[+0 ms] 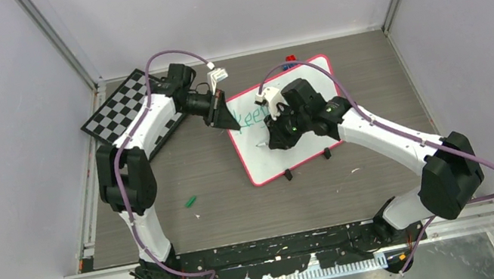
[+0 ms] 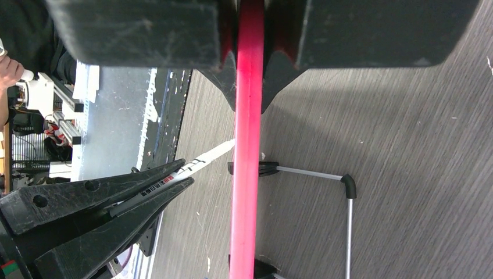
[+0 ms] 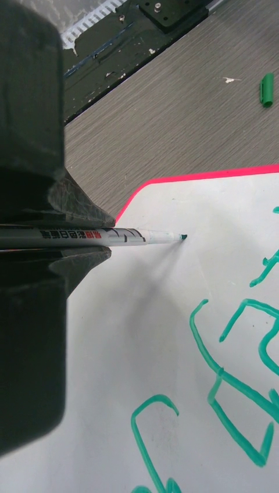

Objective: Write a sentence on the whiteboard

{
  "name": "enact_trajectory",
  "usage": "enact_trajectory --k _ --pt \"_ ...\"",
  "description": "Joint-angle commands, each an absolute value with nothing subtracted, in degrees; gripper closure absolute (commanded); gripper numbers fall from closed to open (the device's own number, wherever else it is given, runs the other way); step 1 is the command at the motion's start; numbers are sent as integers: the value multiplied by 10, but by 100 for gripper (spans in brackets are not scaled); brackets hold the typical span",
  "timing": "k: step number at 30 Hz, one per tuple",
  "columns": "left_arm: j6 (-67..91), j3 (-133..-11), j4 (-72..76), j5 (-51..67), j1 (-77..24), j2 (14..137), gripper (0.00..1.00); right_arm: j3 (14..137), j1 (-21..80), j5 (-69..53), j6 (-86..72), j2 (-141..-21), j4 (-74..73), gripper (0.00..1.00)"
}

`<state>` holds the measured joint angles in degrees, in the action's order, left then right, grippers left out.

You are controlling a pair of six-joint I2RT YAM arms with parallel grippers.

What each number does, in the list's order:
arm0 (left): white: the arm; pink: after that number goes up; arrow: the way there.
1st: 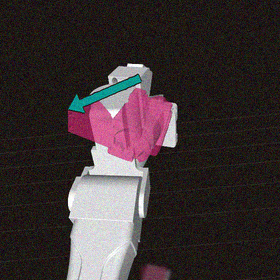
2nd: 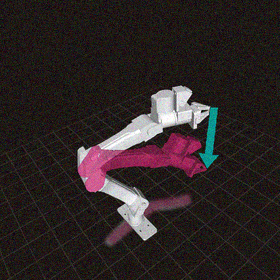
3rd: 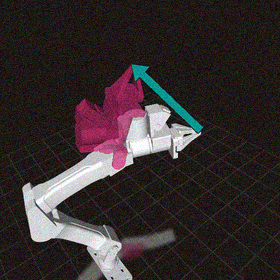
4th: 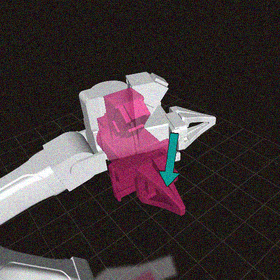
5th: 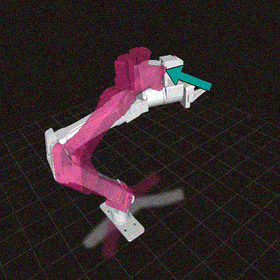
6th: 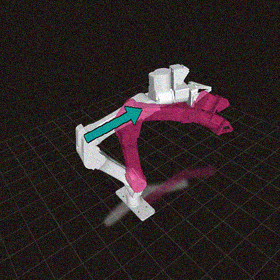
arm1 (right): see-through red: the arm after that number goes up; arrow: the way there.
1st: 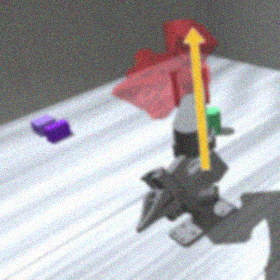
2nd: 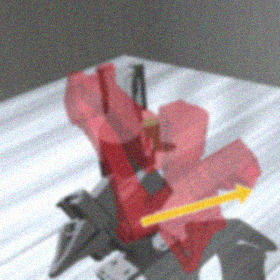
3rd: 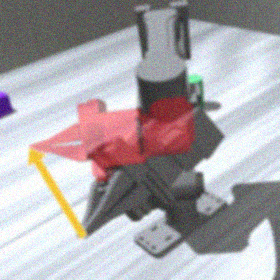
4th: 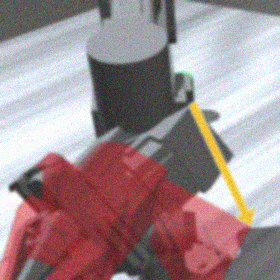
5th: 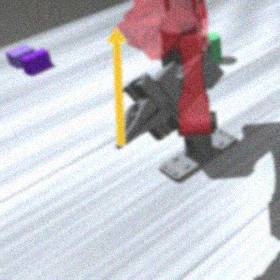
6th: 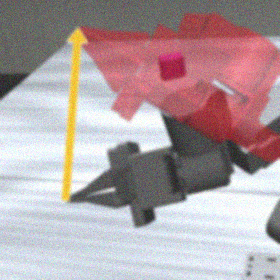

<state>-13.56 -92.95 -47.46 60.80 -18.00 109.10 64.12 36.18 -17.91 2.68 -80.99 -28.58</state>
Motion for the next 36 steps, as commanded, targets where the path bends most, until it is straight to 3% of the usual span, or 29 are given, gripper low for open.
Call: enact_trajectory --k 1,26,36 --pt "-146 -933 -471 585 -178 1075 100 668 364 -166 35 -808 -261 100" --pt "-152 -930 -473 581 -178 1074 100 586 367 -179 48 -798 -286 100" --pt "-152 -928 -473 578 -178 1070 100 615 368 -171 47 -800 -285 100"
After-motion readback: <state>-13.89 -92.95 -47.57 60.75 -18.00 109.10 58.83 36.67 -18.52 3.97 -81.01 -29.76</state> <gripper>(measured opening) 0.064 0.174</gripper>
